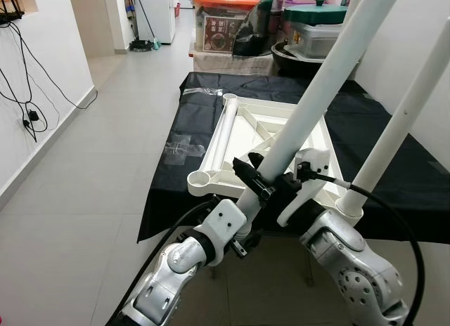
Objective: Building children table
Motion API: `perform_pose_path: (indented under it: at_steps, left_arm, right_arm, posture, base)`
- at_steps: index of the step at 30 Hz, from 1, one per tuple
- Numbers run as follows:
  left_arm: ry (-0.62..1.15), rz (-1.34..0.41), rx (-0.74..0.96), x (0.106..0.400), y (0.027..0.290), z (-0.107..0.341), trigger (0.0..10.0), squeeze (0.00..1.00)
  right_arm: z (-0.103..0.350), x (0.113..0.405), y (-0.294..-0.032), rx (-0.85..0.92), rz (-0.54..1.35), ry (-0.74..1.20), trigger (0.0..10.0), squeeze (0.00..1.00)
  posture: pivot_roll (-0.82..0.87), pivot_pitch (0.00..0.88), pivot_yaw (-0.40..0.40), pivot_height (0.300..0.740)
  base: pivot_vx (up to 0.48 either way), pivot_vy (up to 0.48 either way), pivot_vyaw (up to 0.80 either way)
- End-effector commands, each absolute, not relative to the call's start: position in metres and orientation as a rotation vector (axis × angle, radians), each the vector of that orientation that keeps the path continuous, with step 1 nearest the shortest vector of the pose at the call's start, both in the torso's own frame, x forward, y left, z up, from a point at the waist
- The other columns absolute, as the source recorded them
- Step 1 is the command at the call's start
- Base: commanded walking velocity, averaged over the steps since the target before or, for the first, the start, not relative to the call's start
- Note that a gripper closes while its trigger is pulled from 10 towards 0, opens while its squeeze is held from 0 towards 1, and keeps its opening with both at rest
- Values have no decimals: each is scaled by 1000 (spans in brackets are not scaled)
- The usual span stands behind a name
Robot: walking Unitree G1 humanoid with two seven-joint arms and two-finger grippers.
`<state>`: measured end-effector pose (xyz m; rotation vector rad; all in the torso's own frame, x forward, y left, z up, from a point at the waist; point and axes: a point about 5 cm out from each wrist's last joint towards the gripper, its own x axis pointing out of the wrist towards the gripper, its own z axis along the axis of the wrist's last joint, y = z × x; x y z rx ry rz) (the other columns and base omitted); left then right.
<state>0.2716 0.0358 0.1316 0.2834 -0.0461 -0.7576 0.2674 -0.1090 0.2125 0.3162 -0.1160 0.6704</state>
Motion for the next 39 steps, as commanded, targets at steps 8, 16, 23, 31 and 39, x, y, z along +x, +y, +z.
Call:
perform_pose_path:
  at_steps: [8,16,23,31,39]
  left_arm:
    - [-61,-791,272,270,28,131,0,0]
    - [-78,-784,279,271,30,131,0,0]
    - [-57,-746,303,277,38,129,10000,0]
    - [24,-932,168,270,67,135,10000,0]
    - [259,-1335,11,243,104,136,10000,0]
  right_arm:
    - [220,264,-104,359,690,-137,10000,0]
    - [221,264,-105,352,682,-139,10000,0]
    - [218,267,-110,316,657,-139,10000,0]
    - [214,267,-121,220,727,-122,10000,655]
    - [214,260,-136,272,1010,-30,10000,0]
  posture:
    - [132,0,-53,740]
    - [131,0,-52,740]
    - [132,0,-54,740]
    - [145,0,-47,740]
    - [159,0,-49,740]
  base:
    - [0,0,0]
    - [0,0,0]
    - [0,0,0]
    - [0,0,0]
    - [0,0,0]
